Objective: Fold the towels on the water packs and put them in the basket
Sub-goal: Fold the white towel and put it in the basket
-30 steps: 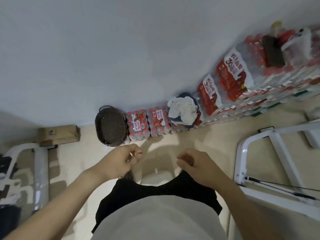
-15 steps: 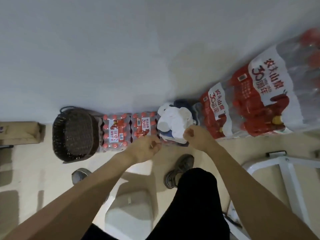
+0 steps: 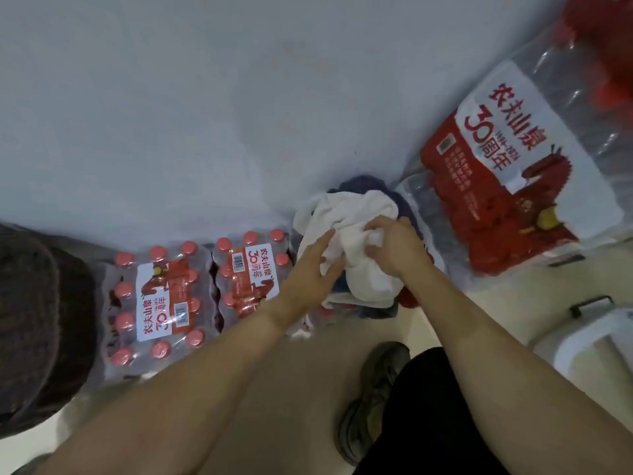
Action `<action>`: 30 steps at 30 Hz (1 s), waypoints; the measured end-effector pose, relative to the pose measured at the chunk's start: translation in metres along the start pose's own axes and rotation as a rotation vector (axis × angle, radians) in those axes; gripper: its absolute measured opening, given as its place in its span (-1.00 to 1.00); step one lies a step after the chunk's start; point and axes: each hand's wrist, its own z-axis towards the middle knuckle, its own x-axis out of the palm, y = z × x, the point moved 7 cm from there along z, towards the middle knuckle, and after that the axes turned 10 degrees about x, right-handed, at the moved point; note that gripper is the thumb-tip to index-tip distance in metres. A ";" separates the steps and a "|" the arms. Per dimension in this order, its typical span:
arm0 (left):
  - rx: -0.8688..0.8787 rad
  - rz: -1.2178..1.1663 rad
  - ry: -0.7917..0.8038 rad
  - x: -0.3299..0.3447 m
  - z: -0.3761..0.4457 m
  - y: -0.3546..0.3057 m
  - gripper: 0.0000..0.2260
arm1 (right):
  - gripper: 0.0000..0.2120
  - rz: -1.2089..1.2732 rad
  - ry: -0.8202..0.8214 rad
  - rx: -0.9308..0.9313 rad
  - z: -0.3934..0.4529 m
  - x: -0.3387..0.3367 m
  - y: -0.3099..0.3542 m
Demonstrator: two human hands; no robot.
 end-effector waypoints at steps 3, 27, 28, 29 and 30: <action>0.017 -0.094 -0.052 0.008 -0.004 -0.003 -0.56 | -0.63 -0.007 -0.042 -0.016 -0.014 -0.014 0.006; 0.031 0.123 -0.160 -0.205 -0.159 -0.120 -0.84 | -0.32 0.564 0.368 -0.695 -0.194 -0.031 0.180; 0.018 0.107 -0.175 -0.213 -0.164 -0.117 -0.85 | -0.29 0.535 0.385 -0.710 -0.195 -0.025 0.186; 0.003 0.092 -0.194 -0.220 -0.169 -0.112 -0.86 | -0.26 0.508 0.401 -0.718 -0.194 -0.017 0.191; -0.010 0.083 -0.213 -0.227 -0.173 -0.106 -0.86 | -0.24 0.480 0.402 -0.724 -0.194 -0.008 0.195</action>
